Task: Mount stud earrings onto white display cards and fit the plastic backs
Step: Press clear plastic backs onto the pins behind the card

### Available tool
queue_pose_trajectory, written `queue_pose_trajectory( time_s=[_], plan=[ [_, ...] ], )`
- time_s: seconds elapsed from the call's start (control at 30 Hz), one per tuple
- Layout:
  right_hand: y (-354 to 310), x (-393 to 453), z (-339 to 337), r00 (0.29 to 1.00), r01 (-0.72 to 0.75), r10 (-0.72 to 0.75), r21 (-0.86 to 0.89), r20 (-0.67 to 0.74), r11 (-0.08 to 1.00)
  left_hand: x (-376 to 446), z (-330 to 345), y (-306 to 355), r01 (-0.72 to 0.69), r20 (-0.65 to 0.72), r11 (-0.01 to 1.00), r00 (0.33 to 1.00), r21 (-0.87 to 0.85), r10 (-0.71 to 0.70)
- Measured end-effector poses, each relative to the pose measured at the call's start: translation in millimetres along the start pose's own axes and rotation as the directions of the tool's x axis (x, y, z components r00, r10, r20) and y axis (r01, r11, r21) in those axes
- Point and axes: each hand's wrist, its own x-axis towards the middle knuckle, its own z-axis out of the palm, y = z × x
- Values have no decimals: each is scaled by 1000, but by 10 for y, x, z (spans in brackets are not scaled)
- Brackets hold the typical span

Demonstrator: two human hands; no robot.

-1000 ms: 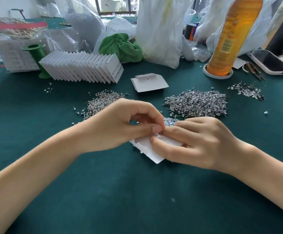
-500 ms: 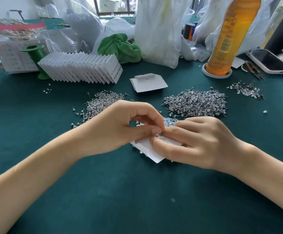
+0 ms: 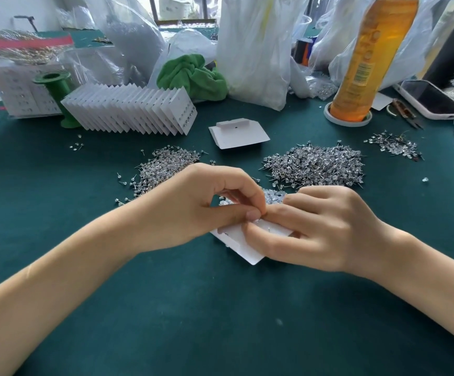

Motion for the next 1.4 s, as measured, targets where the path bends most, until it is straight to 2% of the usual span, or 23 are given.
queue_pose_trajectory(
  time_s=[0.17,0.37,0.47,0.73,1.4],
  plan=[
    [-16,2,-3,1000,-4,4,-27,1,1000,1,8,-8,-22,-2,999,1000,24,22],
    [73,46,-36,998,-48,45,51,50,998,3,-24,-28,66,-74,983,994,-171,-80],
    [79,42,-40,996,-49,45,41,81,998,13,-25,-41,85,-83,981,991,-174,-101],
    [61,0,6,999,-6,6,0,51,1000,15,-10,-39,115,-98,957,985,-265,-146],
    [25,20,40,1000,25,-26,-47,-12,999,10,-28,-43,33,-36,997,999,-73,-36]
  ],
)
